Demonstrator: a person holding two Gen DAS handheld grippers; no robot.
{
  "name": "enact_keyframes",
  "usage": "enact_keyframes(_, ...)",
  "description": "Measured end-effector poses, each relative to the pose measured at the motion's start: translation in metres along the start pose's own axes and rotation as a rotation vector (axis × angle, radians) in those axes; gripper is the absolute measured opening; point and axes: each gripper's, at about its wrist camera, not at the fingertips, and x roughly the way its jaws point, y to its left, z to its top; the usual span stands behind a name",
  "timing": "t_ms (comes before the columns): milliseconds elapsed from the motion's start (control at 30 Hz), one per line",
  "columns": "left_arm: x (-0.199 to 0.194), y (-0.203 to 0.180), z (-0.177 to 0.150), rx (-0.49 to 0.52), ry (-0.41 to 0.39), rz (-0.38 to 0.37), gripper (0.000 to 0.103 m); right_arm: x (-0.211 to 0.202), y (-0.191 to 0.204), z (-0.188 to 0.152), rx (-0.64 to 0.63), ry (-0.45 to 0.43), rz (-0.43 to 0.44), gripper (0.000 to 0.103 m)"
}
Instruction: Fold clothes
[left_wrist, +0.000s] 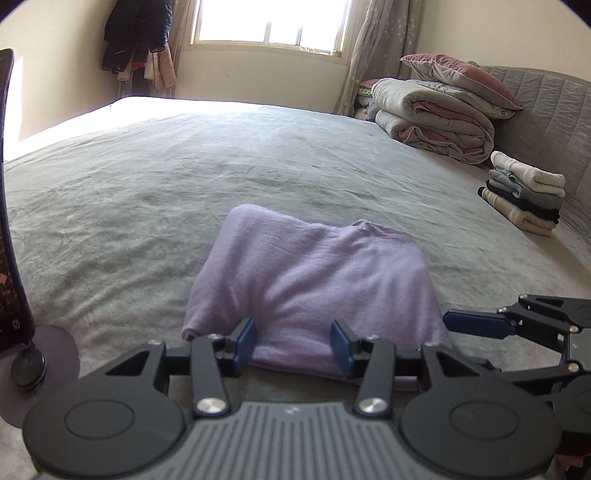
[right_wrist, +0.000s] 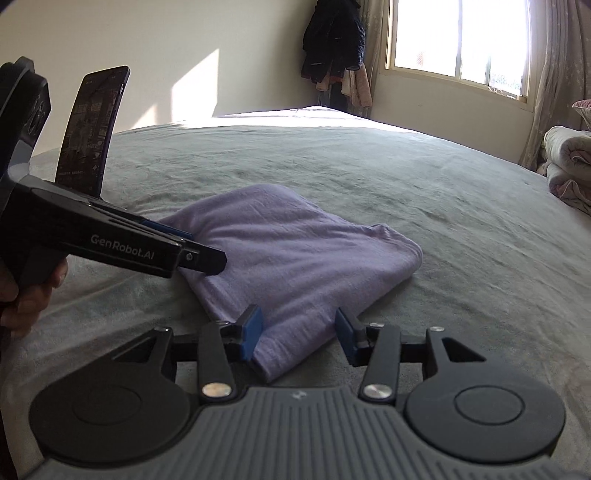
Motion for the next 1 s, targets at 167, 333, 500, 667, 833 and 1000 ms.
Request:
enact_keyframes(167,-0.004,0.002,-0.002,0.001,0.017,-0.009,0.054,-0.010,-0.007,-0.009,0.079,0.011,-0.001,0.059)
enact_keyframes(333,-0.006,0.008,-0.004,-0.007,0.067,-0.014,0.069,-0.018,-0.019,-0.018,0.208,0.035,0.039,0.068)
enact_keyframes(500,-0.010,0.015,-0.002,-0.045,0.081,-0.026,0.077,-0.028,-0.035,-0.025,0.372,0.039,0.132,0.079)
enact_keyframes(667,-0.011,0.024,0.005,-0.124,0.089,0.006,0.084,-0.032,-0.065,-0.034,0.657,0.018,0.232,0.080)
enact_keyframes(833,-0.017,0.025,0.011,-0.156,0.073,0.093,0.085,-0.036,-0.087,-0.048,0.858,-0.005,0.319,0.079)
enact_keyframes(1000,-0.014,0.022,0.023,-0.169,0.048,0.089,0.085,-0.039,-0.093,-0.047,0.913,0.004,0.340,0.078)
